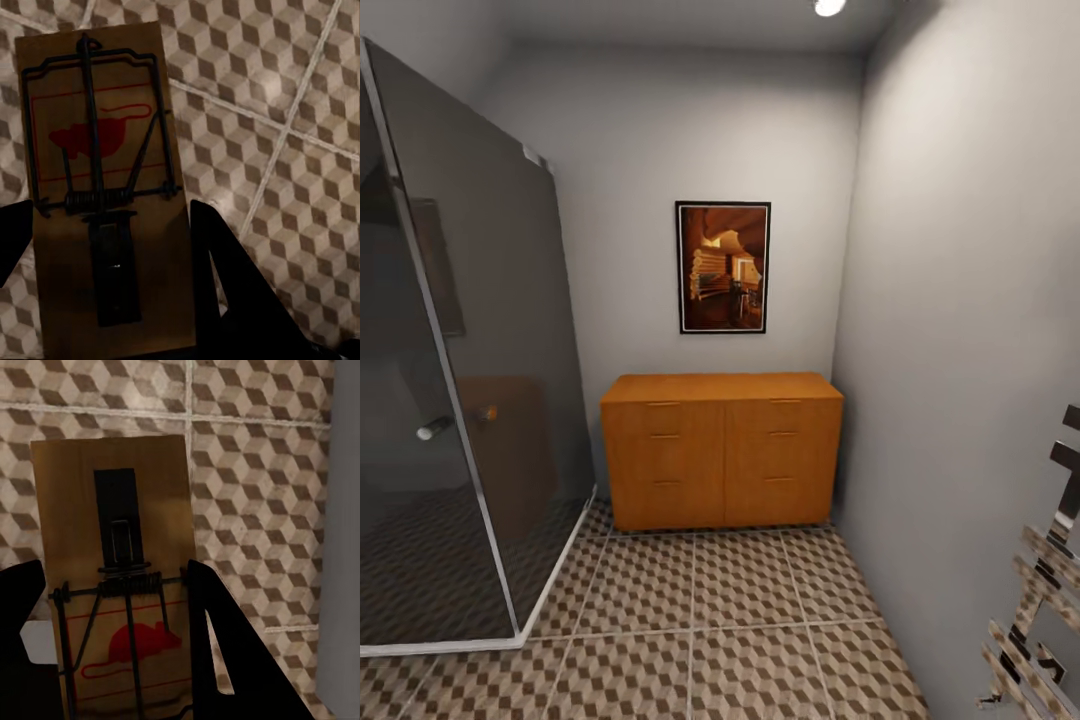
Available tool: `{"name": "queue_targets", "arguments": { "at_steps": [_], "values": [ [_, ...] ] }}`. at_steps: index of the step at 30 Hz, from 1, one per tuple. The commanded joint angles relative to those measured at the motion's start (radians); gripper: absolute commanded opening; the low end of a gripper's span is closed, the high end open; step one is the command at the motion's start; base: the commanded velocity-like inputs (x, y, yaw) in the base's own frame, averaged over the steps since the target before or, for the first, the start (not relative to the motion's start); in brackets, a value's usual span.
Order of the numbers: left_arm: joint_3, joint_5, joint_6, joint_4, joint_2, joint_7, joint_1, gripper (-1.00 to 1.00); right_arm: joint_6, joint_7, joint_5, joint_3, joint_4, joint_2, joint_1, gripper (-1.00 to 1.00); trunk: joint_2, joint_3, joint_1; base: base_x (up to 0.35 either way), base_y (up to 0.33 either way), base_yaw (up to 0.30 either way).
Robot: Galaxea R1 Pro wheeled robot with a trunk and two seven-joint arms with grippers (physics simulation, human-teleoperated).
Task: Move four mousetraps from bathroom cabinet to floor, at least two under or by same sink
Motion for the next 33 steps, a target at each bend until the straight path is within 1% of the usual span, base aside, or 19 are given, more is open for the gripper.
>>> {"name": "queue_targets", "arguments": {
  "at_steps": [1, 11, 16, 21, 26, 33],
  "values": [
    [-0.009, 0.004, 0.003, 0.000, 0.000, 0.003, 0.001, -1.00, 0.002, -0.004, 0.011, 0.000, 0.001, 0.000, -0.001, -1.00, -0.001, -0.001, -0.001, -0.346, 0.000, 0.273],
    [-0.010, 0.004, -0.002, -0.001, 0.001, 0.001, 0.035, -1.00, 0.001, -0.003, 0.011, 0.001, 0.001, -0.001, -0.001, -1.00, -0.001, -0.001, -0.001, -0.347, 0.000, 0.274],
    [-0.011, -0.003, -0.011, -0.002, -0.001, -0.001, 0.045, -1.00, 0.001, -0.002, 0.011, 0.001, 0.001, -0.002, -0.001, -1.00, -0.001, -0.001, -0.001, -0.276, 0.000, 0.216],
    [-0.013, -0.007, -0.066, -0.002, -0.005, -0.002, 0.057, -1.00, 0.001, -0.004, 0.011, 0.001, 0.002, 0.004, -0.001, -1.00, -0.001, -0.001, -0.001, -0.066, 0.000, 0.066],
    [-0.013, -0.008, -0.074, -0.002, -0.009, -0.003, 0.065, -1.00, 0.001, -0.002, 0.011, -0.001, 0.002, 0.001, -0.001, -1.00, -0.001, -0.001, -0.001, -0.008, 0.000, 0.198],
    [-0.015, -0.007, -0.067, -0.002, -0.015, -0.004, 0.071, -1.00, 0.007, -0.001, 0.011, 0.001, 0.002, 0.003, -0.001, -1.00, -0.001, -0.001, -0.001, -0.001, 0.000, 0.265]
  ]
}}
